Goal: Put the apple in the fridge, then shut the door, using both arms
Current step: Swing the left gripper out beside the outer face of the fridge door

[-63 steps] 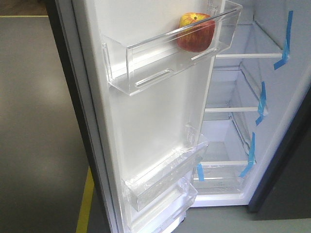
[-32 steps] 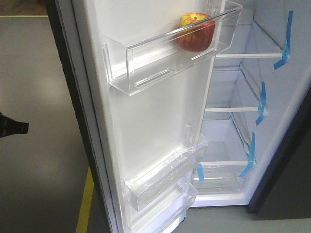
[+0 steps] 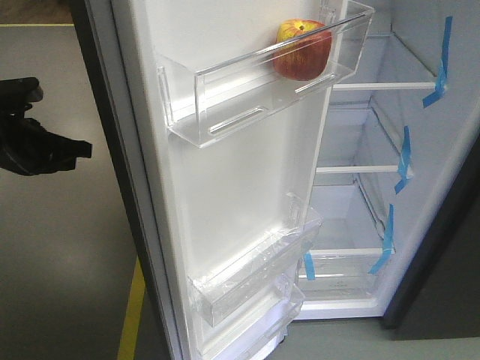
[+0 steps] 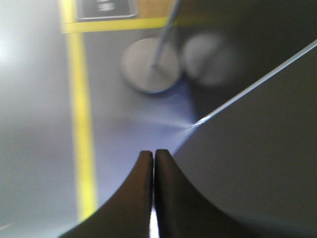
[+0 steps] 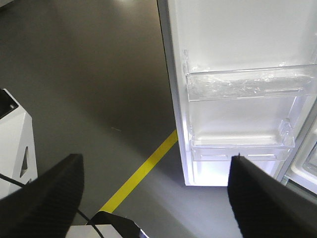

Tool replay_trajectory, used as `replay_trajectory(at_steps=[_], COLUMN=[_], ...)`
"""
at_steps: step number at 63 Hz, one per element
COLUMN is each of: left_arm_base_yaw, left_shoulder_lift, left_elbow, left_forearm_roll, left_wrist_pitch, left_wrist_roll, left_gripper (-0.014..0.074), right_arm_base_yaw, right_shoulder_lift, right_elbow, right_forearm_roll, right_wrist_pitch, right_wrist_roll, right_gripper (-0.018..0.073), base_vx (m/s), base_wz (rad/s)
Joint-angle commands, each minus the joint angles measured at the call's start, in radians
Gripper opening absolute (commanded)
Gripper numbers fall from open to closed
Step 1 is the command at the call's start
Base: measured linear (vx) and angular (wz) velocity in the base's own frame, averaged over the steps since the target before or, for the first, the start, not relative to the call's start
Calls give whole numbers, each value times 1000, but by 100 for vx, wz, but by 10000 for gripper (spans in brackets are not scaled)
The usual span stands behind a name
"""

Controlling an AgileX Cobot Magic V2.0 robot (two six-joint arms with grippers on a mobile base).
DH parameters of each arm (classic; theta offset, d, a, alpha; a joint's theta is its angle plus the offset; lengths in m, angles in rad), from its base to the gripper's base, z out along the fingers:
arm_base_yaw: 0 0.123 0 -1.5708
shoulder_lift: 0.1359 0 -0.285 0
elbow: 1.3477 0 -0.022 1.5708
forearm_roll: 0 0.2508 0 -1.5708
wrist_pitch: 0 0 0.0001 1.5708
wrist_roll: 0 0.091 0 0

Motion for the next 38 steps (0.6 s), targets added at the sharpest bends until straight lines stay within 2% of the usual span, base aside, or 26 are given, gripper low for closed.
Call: replay_trajectory(at_steps=[1,13,26,33,38], left_arm_base_yaw=[-7,-7,-7,-7,-7], left_shoulder_lift=[13,94,144,153,153], left_elbow=[-82,-164,-188,-188,-188], left_forearm_roll=[-170,-386,-559,-617,-630], left_wrist_pitch=[-16,31,71,119,161], left_wrist_roll=[81,195,277,328,359], left_gripper=[-6,-6,-6,-6,-6], right_arm_base_yaw=[0,0,0,0,0], right_shoulder_lift=[17,17,17,17,17], right_elbow=[-23,-23,-23,-23,-23], right_forearm_roll=[26,26,26,26,26], right_wrist_pitch=[-50,-50,-50,-50,-50], right_wrist_roll=[-4,-4,-4,-4,-4], right_gripper=[568,568,568,568,568], base_vx=[0,0,0,0,0], base_wz=[0,0,0,0,0])
